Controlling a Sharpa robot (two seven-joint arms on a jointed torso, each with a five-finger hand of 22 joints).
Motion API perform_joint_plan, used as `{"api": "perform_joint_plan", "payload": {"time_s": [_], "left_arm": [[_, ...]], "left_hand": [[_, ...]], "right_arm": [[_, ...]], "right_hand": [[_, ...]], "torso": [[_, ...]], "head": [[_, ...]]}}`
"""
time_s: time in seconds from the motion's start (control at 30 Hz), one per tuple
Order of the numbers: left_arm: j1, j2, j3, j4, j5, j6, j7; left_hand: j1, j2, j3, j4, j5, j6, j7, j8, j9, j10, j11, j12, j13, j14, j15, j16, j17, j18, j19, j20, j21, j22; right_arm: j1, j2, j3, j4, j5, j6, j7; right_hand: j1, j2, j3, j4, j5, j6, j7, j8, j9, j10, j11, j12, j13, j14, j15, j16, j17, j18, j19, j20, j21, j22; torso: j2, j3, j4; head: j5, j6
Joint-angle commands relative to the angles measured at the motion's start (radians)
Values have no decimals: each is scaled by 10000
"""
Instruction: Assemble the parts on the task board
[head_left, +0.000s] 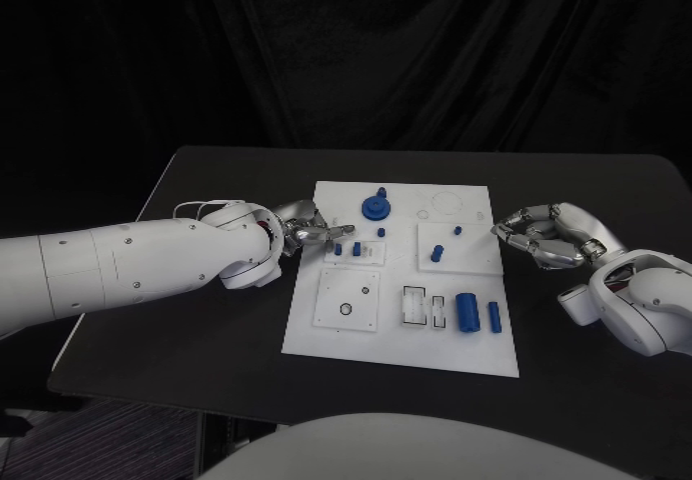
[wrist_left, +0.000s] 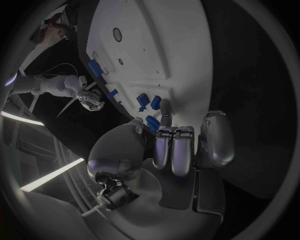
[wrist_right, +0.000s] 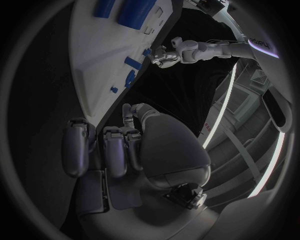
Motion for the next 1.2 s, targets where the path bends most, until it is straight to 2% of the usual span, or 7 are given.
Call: {"api": "perform_joint_plan", "payload": {"time_s": [0.03,0.37,0.6,0.7,0.87,1.07,1.2], "left_arm": [[-19,-46,7,43,-42,-1412,1352],[59,-326,13,312,-42,-2306,2343],[495,-244,18,196,-68,-1217,2879],[620,-81,17,9,-74,-514,3352],[705,342,14,-566,-298,509,4477],[740,922,12,-1272,-1743,526,5613],[747,1259,12,-1679,-2827,152,5978]], "left_hand": [[-24,191,-401,-12,-80,-87,-44,347,454,1061,20,36,2634,1057,22,27,2635,-62,347,63,272,1807],[743,316,-1598,-37,-338,-364,-143,1193,1557,1061,-59,36,2634,1057,-46,27,2635,-162,453,6,853,1940],[3053,158,-1718,-581,93,-1817,471,243,1096,1061,531,36,2634,1046,523,7,2620,241,-745,471,-1560,1331],[4296,193,-1484,-1097,-232,-2862,1136,-219,786,-3938,1283,-4524,948,-3142,1344,-3893,-88,676,-4055,1039,-5970,405],[6186,111,-803,-1982,353,-3068,1287,-478,98,-8468,1668,-8805,-1266,-7053,1763,-7053,-2528,625,-5623,1301,-6871,276],[7364,-738,294,-1584,1264,-3277,868,-638,-3505,-7659,1206,-12091,-5884,-4002,1020,-7434,-4705,476,-2140,1024,-2421,1101],[7545,-1183,1070,-1431,1338,-3221,234,-670,-4790,-7594,963,-12673,-7072,-2233,685,-6183,-4205,212,-918,729,-881,1456]], "right_arm": [[-17,-25,6,17,-5,40,-109],[-16,-104,6,65,-2,-31,-84],[-13,-114,6,82,27,-79,-33],[-12,-112,7,94,48,-90,5],[-9,-135,7,143,66,-109,44],[-7,-137,7,179,74,-122,95],[-8,-113,7,170,76,-112,105]], "right_hand": [[-53,-26,77,-1,55,-76,-6,47,-16,1042,33,26,2631,1051,-9,26,2635,-53,33,-2,-49,1976],[-63,-31,93,-12,53,-74,-7,59,-18,1042,32,26,2631,1051,-10,26,2635,-52,30,-2,-54,1974],[-73,-44,91,-16,50,-74,-6,64,-19,1042,33,26,2631,1051,-10,26,2635,-55,38,-2,-41,1979],[-73,-44,91,-16,50,-74,-6,64,-19,1042,33,26,2631,1051,-10,26,2635,-55,38,-2,-41,1979],[-88,-73,83,-22,46,-69,-7,73,-19,1042,33,26,2631,1051,-10,26,2635,-59,45,-1,-28,1983],[-94,-82,81,-25,45,-59,-9,81,-17,1042,33,26,2631,1051,-9,26,2635,-63,54,-1,-12,1989],[-95,-85,82,-27,45,-55,-10,85,-16,1042,32,26,2631,1051,-10,26,2635,-64,56,-1,-8,1991]], "torso": [[1,-1,5],[-5,-1,0],[-1,-2,-5],[-1,-2,10],[-10,17,-20],[4,12,2],[15,13,-3]], "head": [[-29,2],[-83,2],[-127,2],[-228,49],[-236,202],[-334,334],[-354,432]]}}
